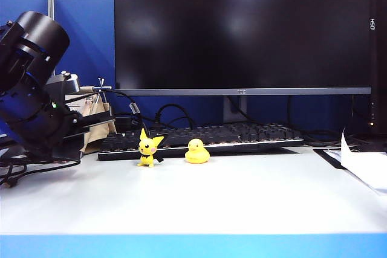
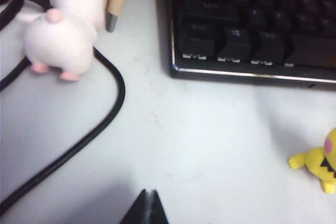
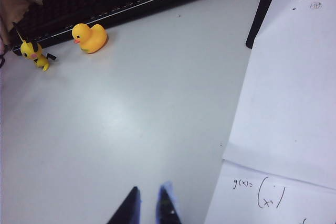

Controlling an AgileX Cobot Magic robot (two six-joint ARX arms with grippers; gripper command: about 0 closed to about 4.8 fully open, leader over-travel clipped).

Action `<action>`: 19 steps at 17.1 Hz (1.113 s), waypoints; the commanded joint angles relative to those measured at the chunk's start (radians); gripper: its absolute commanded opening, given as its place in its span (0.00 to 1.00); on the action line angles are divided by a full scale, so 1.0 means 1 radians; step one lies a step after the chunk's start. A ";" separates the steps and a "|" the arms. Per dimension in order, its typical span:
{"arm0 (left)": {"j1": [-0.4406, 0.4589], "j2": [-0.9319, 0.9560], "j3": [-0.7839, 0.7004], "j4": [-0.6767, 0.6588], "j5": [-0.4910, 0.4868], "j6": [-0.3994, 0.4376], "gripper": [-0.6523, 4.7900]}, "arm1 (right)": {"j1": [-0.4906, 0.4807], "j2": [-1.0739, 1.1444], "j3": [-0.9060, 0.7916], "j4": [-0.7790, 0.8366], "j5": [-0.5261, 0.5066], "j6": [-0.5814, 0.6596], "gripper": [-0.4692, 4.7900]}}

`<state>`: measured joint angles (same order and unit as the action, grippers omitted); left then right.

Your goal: Pick up the doll with a different color than the other dolls and place it near you.

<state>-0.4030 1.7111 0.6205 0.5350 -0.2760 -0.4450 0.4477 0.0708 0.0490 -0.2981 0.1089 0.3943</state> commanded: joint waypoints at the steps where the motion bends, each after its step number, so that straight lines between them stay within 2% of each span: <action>1: 0.000 0.000 0.003 0.005 0.000 0.000 0.15 | 0.000 -0.002 0.000 -0.015 0.002 -0.002 0.19; 2: 0.000 0.000 0.003 0.005 0.000 0.001 0.17 | 0.000 -0.002 0.000 -0.015 0.002 -0.002 0.19; 3: 0.001 0.000 0.003 0.005 -0.001 0.004 0.24 | 0.000 -0.002 0.000 -0.015 0.002 -0.002 0.19; 4: 0.002 0.000 0.004 0.005 -0.018 0.006 0.46 | 0.000 -0.002 0.000 -0.015 0.002 -0.002 0.19; 5: 0.002 0.000 0.007 0.005 -0.058 0.007 0.96 | 0.000 -0.002 0.000 -0.016 0.002 -0.002 0.19; 6: 0.002 0.000 0.010 0.005 -0.061 0.008 1.00 | 0.000 -0.002 0.000 -0.015 0.002 -0.002 0.19; 12: 0.043 0.001 0.073 0.003 -0.112 0.011 1.00 | 0.000 -0.002 0.000 -0.015 0.002 -0.002 0.19; 15: 0.087 0.018 0.076 -0.013 -0.077 -0.001 0.97 | 0.000 -0.002 0.000 -0.015 0.002 -0.002 0.19; 19: 0.089 0.084 0.082 0.005 -0.034 0.000 0.97 | 0.000 -0.002 0.000 -0.015 0.002 -0.002 0.19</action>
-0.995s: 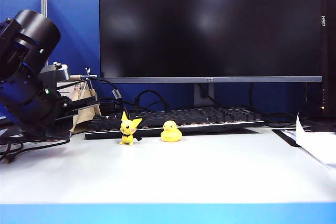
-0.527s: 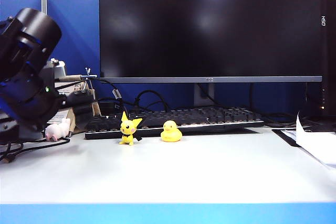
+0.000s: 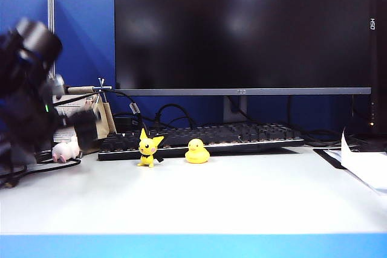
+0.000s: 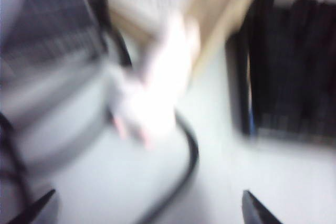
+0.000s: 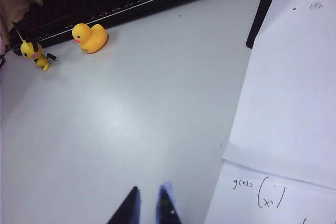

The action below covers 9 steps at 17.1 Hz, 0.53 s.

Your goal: Pick up the doll with a different color than the other dolls and place it near you.

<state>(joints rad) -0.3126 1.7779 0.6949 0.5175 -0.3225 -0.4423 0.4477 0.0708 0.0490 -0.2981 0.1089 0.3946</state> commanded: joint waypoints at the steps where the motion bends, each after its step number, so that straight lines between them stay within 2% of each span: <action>1: -0.002 0.026 0.017 0.023 0.009 -0.002 0.96 | 0.000 -0.002 0.000 -0.015 0.002 -0.003 0.19; 5: 0.001 0.048 0.114 0.020 0.005 0.096 0.96 | 0.000 -0.002 0.000 -0.016 0.002 -0.003 0.19; 9: 0.087 0.068 0.204 -0.079 0.058 0.092 0.96 | 0.000 -0.002 0.000 -0.015 0.002 -0.003 0.19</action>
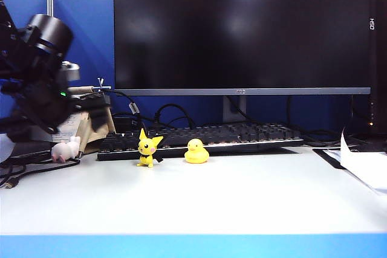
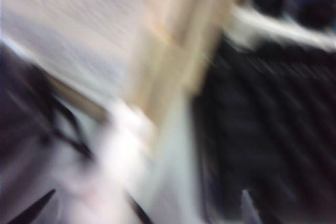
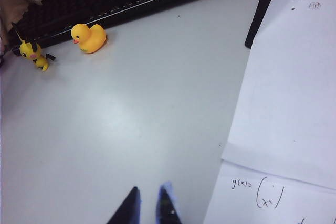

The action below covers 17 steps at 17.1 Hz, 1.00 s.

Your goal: Pick up the doll with a different color than the other dolls and place it near you.

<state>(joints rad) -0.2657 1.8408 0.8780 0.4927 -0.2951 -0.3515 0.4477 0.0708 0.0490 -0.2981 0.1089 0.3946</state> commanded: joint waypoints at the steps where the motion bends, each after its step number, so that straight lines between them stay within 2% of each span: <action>1: 0.057 0.005 0.021 -0.061 0.042 0.000 0.96 | 0.000 -0.002 0.000 -0.016 0.002 -0.003 0.19; 3: 0.072 0.005 0.020 -0.088 0.084 0.000 0.96 | 0.000 -0.002 0.000 -0.015 0.002 -0.003 0.19; 6: 0.071 0.019 0.020 -0.103 0.101 -0.006 0.85 | 0.000 -0.002 0.000 -0.015 0.002 -0.003 0.19; 8: 0.071 0.039 0.020 -0.140 0.104 -0.015 0.85 | 0.000 -0.002 0.000 -0.015 0.003 -0.003 0.19; 10: 0.071 0.064 0.020 -0.128 0.178 -0.015 0.85 | 0.000 -0.002 0.000 -0.015 0.002 -0.003 0.19; 13: 0.071 0.073 0.020 -0.103 0.192 -0.014 0.85 | 0.000 -0.003 0.000 -0.015 0.002 -0.003 0.19; 14: 0.071 0.073 0.020 -0.103 0.208 -0.014 0.77 | 0.000 -0.003 0.000 -0.015 0.002 -0.003 0.19; 15: 0.071 0.074 0.020 -0.103 0.215 -0.015 0.54 | 0.000 -0.003 0.000 -0.015 0.002 -0.003 0.19; 16: 0.071 0.075 0.020 -0.103 0.214 -0.015 0.37 | 0.000 -0.003 0.000 -0.015 0.002 -0.003 0.19; 17: 0.071 0.076 0.020 -0.103 0.214 -0.015 0.28 | 0.000 -0.003 0.000 -0.015 0.002 -0.003 0.19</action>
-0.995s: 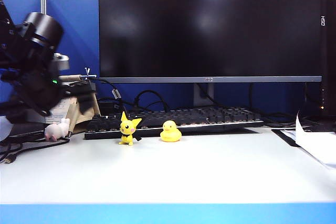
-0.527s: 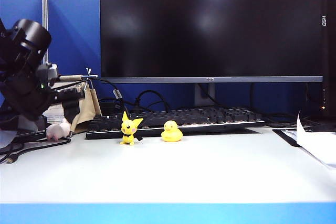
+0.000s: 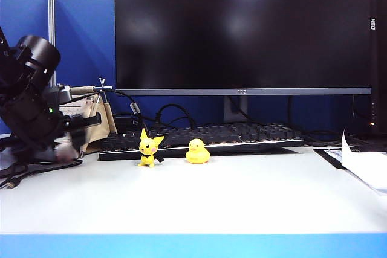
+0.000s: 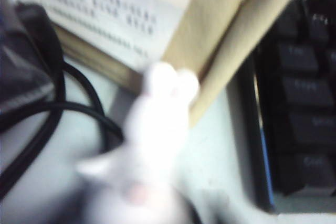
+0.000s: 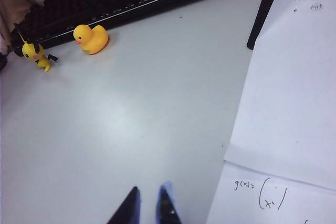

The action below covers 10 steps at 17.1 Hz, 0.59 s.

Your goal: Pick up the doll with a different color than the other dolls and place it near you.

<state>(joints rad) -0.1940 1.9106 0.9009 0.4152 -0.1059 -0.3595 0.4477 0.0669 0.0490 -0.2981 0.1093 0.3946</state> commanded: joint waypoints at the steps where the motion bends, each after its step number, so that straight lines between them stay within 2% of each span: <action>1: -0.001 0.006 -0.003 -0.025 0.022 -0.006 0.26 | 0.000 0.000 0.000 -0.015 0.002 -0.003 0.19; 2: -0.001 0.006 -0.003 -0.024 0.020 -0.006 0.26 | 0.000 0.000 0.000 -0.015 0.002 -0.003 0.19; 6: -0.001 0.006 -0.003 -0.025 0.038 0.003 0.15 | 0.000 0.000 0.000 -0.015 0.002 -0.003 0.19; 10: -0.009 0.005 -0.003 -0.024 0.062 0.011 0.11 | 0.000 0.000 0.000 -0.015 0.002 -0.003 0.19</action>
<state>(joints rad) -0.1936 1.9110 0.9012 0.4191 -0.0799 -0.3519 0.4477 0.0669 0.0490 -0.2981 0.1089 0.3946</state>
